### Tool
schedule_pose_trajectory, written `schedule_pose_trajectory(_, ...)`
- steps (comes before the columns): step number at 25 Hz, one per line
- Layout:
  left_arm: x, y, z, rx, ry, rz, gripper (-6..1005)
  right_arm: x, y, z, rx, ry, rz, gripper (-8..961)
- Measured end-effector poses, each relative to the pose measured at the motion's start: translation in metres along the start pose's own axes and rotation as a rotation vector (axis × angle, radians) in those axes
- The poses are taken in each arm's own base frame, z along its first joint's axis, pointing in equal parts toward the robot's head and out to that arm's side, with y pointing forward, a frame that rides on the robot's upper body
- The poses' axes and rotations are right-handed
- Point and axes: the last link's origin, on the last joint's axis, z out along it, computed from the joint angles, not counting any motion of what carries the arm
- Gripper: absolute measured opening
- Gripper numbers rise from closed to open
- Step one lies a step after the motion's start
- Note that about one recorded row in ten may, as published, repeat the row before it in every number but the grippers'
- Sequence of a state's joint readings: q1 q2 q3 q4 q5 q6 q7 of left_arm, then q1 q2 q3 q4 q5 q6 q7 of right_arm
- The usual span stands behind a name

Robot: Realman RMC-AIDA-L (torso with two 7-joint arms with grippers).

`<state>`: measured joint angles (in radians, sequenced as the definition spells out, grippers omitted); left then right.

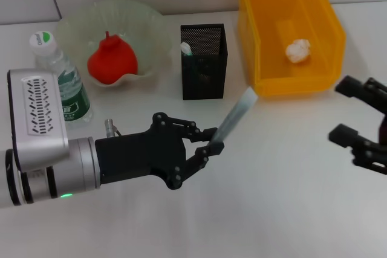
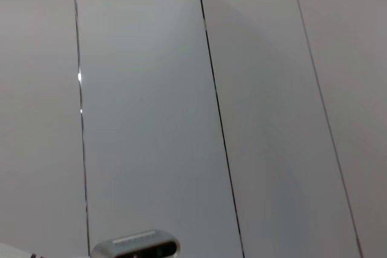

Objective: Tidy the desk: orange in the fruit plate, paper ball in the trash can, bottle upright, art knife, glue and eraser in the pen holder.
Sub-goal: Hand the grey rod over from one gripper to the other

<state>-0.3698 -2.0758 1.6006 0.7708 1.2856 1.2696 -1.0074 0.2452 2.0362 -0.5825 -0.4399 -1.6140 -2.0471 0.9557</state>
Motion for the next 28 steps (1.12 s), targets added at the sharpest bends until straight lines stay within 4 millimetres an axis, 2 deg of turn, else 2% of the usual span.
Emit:
schedule_pose_trajectory(2, 0.000, 0.000, 0.001, 0.001, 0.004, 0.006, 172, 0.003, -0.005, 0.008, -0.007, 0.023, 0.006, 790)
schedule_pose_trajectory(12, 0.004, 0.001, 0.005, -0.018, 0.015, 0.014, 172, 0.018, -0.009, 0.035, -0.057, 0.083, 0.030, 790)
schedule_pose_trajectory(28, 0.009, 0.003, 0.013, -0.061, 0.016, 0.018, 173, 0.025, -0.018, 0.060, -0.098, 0.135, 0.034, 788)
